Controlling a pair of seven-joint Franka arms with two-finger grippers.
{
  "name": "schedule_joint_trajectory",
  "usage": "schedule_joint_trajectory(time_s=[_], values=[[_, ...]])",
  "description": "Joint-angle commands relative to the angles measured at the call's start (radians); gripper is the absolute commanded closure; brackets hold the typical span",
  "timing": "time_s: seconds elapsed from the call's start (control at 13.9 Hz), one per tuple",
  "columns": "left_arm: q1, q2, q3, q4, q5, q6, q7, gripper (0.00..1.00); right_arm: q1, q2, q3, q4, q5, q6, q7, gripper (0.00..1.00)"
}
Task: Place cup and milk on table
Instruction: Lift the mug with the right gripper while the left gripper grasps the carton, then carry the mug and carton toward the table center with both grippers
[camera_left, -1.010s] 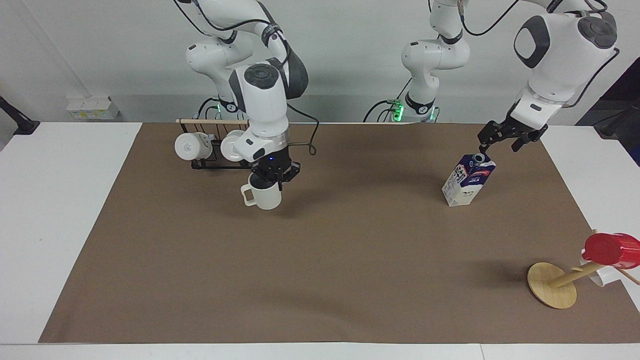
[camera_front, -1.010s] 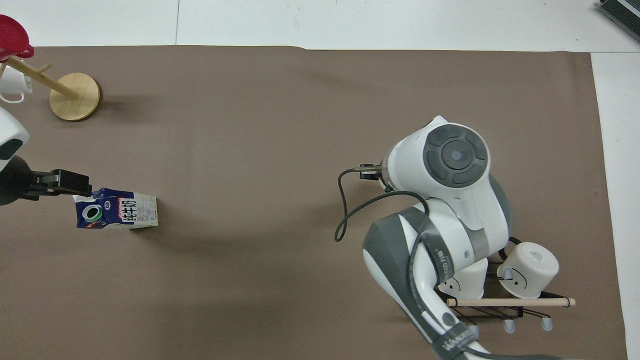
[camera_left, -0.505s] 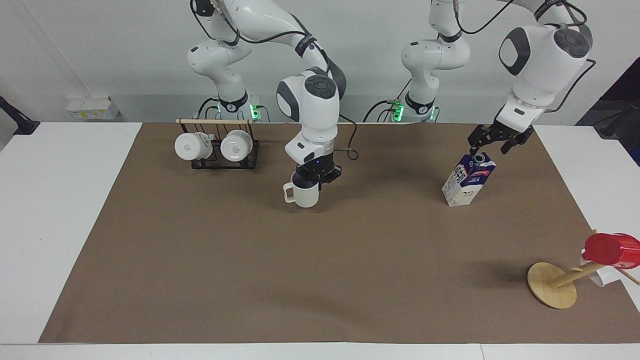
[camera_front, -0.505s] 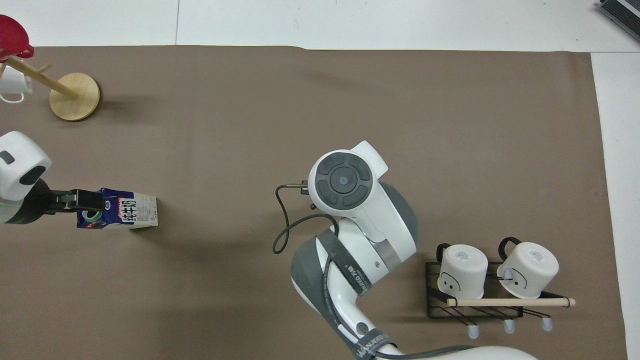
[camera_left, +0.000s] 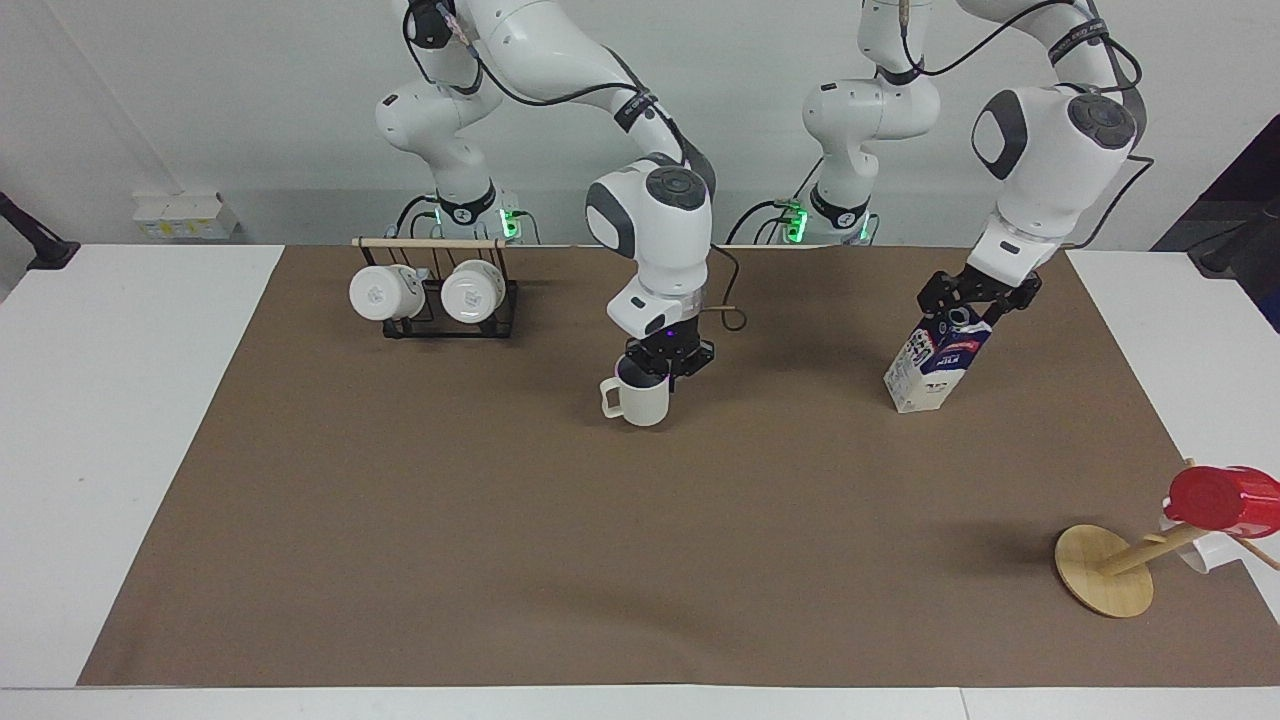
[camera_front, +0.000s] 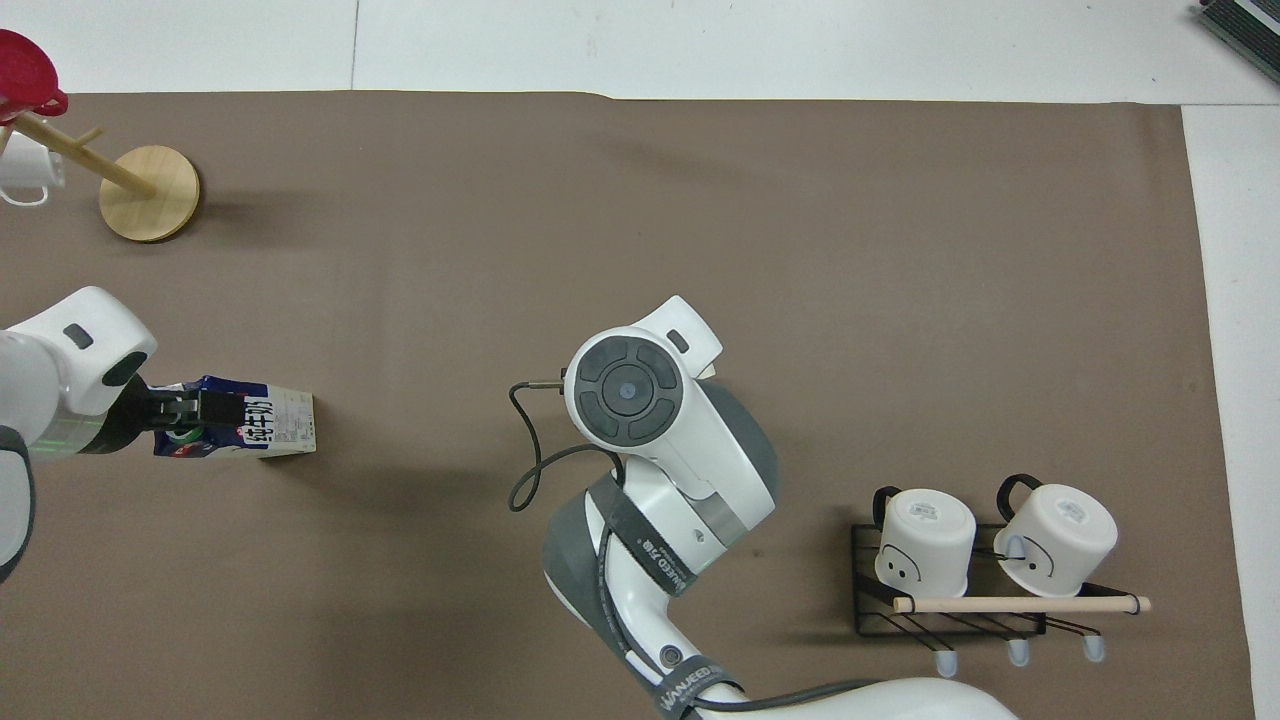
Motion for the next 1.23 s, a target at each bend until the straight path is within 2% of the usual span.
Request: schedule_joint_trajectory(time_s=[0.0, 0.29, 0.43, 0.65, 0.79, 0.87, 0.94, 1.01, 1.08, 1.15], values=[[-0.024, -0.025, 0.009, -0.035, 0.010, 0.032, -0.001, 0.00, 0.010, 0.032, 0.002, 0.016, -0.020, 0.035, 0.019, 1.00], [-0.028, -0.015, 0.011, -0.060, 0.011, 0.080, 0.005, 0.19, 0.013, 0.032, 0.002, -0.013, -0.021, 0.053, 0.011, 1.00], [-0.028, -0.015, 0.011, -0.061, 0.011, 0.080, 0.006, 0.21, 0.013, 0.032, 0.002, -0.018, -0.020, 0.059, 0.008, 1.00], [-0.024, -0.014, 0.012, -0.061, 0.014, 0.080, 0.010, 0.47, 0.012, 0.027, 0.002, -0.032, -0.021, 0.059, 0.005, 1.00], [-0.018, -0.012, 0.012, -0.058, 0.014, 0.078, 0.010, 0.60, 0.012, 0.029, 0.002, -0.032, -0.017, 0.059, 0.005, 1.00], [-0.016, -0.011, 0.012, -0.052, 0.014, 0.074, 0.010, 0.63, 0.012, 0.029, 0.002, -0.032, -0.015, 0.059, 0.005, 0.87], [-0.015, -0.002, 0.012, -0.046, 0.014, 0.068, 0.012, 0.63, 0.012, 0.029, 0.002, -0.030, -0.015, 0.059, 0.008, 0.66], [-0.015, 0.000, 0.012, -0.038, 0.014, 0.063, 0.012, 0.63, 0.012, 0.029, 0.002, -0.027, -0.015, 0.058, 0.009, 0.38], [-0.016, 0.001, 0.012, -0.034, 0.014, 0.060, 0.010, 0.63, 0.012, 0.029, 0.002, -0.024, -0.018, 0.056, 0.013, 0.22], [-0.021, 0.001, 0.011, -0.027, 0.014, 0.060, 0.007, 0.63, 0.015, 0.027, 0.000, -0.021, -0.020, 0.055, 0.016, 0.10]])
